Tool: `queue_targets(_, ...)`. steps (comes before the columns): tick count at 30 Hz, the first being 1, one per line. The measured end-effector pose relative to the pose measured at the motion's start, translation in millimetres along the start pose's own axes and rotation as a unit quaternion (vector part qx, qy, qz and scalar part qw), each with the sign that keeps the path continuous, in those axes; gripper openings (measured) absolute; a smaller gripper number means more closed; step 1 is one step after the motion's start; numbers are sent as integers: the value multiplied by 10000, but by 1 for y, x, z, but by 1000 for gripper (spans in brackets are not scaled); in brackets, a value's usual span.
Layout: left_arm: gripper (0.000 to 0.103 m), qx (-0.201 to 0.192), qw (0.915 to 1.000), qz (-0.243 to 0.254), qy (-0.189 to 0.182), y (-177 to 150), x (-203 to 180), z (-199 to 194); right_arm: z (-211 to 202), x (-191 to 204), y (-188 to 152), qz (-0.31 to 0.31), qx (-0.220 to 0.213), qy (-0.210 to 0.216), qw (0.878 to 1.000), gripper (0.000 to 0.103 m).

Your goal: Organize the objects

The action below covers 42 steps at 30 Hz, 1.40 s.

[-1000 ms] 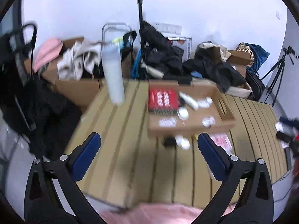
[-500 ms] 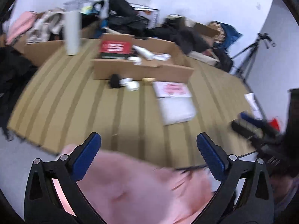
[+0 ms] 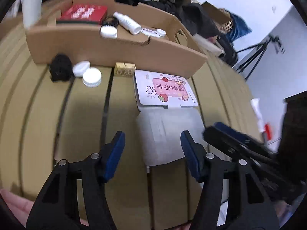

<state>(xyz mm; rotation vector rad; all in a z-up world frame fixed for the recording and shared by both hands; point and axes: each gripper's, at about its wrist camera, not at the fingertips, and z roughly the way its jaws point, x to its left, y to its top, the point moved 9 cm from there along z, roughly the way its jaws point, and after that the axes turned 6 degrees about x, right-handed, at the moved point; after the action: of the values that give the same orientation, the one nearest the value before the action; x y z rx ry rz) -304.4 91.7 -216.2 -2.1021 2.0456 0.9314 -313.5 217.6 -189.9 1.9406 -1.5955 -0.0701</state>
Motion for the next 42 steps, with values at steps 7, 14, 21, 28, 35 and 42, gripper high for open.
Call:
queue_targets(7,42,94,9976,-114,-672,-7,-8,5,20,11,-2,-11,125,491,9987,38)
queue_targets(14,33,-176,9987,211,-422,-12,-27,-18,-3,18,-12,-163,132,229,9995,33)
queue_targets(21,33,-266,9968,314,-691,-35,-59,-46,-62,22,-34,-159,-178,128,9996,30)
queue_targets(28,34,-733,9946,371,-634,18,-69,-89,-95,43,14,-204,-571,249,9978,29)
queue_targets(35,35,-964,9946,60,-383,129,-12,-109,-49,90,128,-390,-620,631,9953,29)
queue_targets(42,31,-704,9963,-261,408,176,74,-82,55,134,169,-409,17,855,9955,28)
